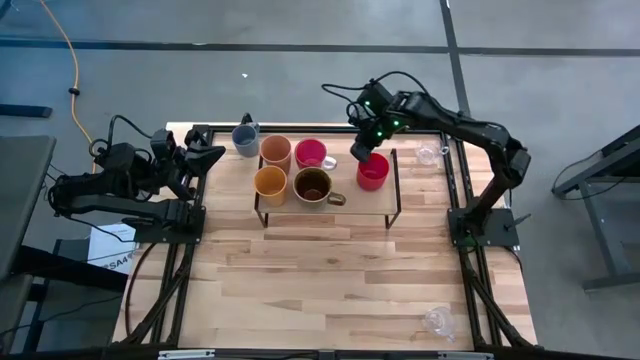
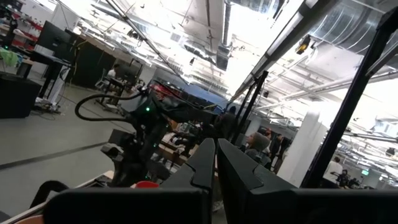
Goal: Stack small to large cups/mugs on shelf
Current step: Put the red mug on the shelf, then put the top transparent mug on the shelf
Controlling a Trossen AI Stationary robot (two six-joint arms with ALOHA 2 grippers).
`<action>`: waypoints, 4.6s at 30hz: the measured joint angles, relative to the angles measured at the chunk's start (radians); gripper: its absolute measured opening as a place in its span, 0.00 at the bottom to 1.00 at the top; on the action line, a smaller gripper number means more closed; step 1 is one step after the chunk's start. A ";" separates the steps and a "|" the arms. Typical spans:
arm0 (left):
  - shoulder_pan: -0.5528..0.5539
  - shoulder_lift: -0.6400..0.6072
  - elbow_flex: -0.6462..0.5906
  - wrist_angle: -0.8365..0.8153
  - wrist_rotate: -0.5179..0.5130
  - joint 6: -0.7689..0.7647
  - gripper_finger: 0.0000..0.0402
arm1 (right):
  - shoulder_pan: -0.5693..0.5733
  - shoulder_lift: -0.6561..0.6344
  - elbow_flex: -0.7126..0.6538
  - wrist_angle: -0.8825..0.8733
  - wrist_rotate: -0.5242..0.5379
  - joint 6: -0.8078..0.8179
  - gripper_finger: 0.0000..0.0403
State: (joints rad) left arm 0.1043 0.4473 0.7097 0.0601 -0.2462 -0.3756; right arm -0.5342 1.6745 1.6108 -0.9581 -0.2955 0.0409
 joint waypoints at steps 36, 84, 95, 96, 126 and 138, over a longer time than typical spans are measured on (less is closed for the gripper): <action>0.000 0.000 0.000 -0.003 -0.011 0.000 0.02 | 0.134 -0.468 -0.148 -0.290 0.114 0.230 0.34; 0.000 0.000 0.000 -0.002 -0.036 0.000 0.02 | 0.291 -0.425 -0.396 0.014 0.487 0.131 0.09; 0.000 0.000 0.000 -0.002 -0.036 0.000 0.02 | 0.198 -0.359 -0.395 0.144 0.347 -0.099 0.05; 0.000 0.000 0.000 -0.002 -0.036 0.000 0.02 | 0.192 -0.352 -0.394 0.152 0.347 -0.113 0.06; 0.000 0.000 0.000 -0.001 -0.035 -0.024 0.02 | 0.186 -0.316 -0.394 0.238 0.305 -0.128 0.20; 0.000 0.000 0.000 -0.002 -0.035 -0.024 0.02 | 0.186 -0.349 -0.394 0.198 0.311 -0.128 0.37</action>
State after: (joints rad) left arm 0.1043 0.4476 0.7097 0.0586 -0.2817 -0.3992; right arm -0.3485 1.3257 1.2163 -0.7597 0.0154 -0.0872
